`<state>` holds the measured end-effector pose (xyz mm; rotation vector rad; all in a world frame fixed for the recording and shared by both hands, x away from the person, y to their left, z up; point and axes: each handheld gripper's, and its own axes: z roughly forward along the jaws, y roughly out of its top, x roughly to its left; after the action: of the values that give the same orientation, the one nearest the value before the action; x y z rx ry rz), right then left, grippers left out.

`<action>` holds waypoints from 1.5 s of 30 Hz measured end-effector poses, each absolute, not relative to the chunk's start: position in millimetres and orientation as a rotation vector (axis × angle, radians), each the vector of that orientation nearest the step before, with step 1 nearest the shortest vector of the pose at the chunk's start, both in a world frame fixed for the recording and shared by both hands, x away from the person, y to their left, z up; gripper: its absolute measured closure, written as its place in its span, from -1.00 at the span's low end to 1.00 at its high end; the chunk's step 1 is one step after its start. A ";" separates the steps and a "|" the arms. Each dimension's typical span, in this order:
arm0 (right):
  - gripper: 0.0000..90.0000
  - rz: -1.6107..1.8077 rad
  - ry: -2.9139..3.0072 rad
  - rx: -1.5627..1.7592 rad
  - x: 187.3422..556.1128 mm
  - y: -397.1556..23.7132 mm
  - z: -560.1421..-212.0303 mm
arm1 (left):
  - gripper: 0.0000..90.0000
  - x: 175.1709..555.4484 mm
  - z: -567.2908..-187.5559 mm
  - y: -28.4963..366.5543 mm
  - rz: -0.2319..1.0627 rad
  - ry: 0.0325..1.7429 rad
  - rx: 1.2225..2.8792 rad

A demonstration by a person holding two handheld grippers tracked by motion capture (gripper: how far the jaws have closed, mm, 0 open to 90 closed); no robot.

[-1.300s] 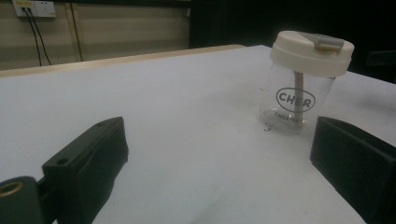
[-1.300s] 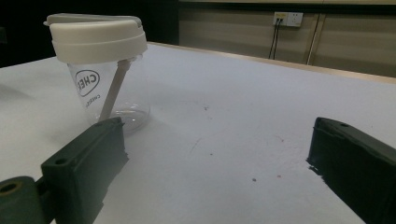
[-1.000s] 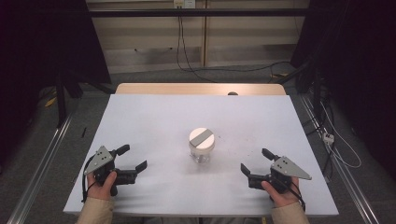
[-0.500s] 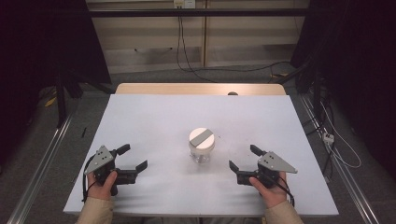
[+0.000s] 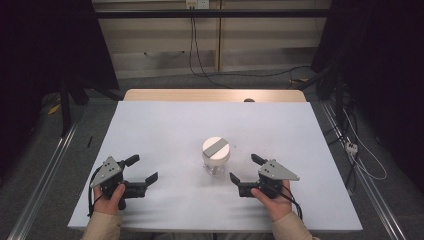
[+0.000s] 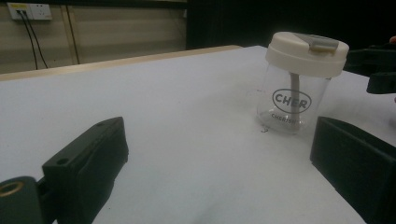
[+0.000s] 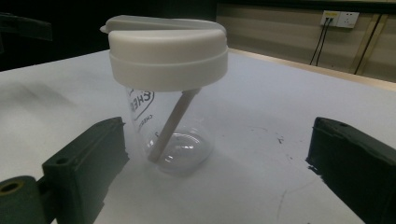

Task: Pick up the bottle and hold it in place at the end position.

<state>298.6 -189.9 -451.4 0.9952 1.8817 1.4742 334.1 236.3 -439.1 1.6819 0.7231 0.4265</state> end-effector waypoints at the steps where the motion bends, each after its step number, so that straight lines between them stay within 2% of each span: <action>1: -0.92 1.476 1.886 0.994 299.2 -188.2 -451.2 | -0.91 334.2 -439.0 236.2 0.428 0.722 1.685; 45: -0.91 1.455 1.951 1.023 317.7 -145.6 -457.5 | -0.91 335.3 -441.8 235.0 0.408 0.718 1.701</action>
<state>317.7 -145.6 -457.5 1.0230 1.9508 1.4549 335.3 235.0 -441.8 1.7014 0.7181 0.4085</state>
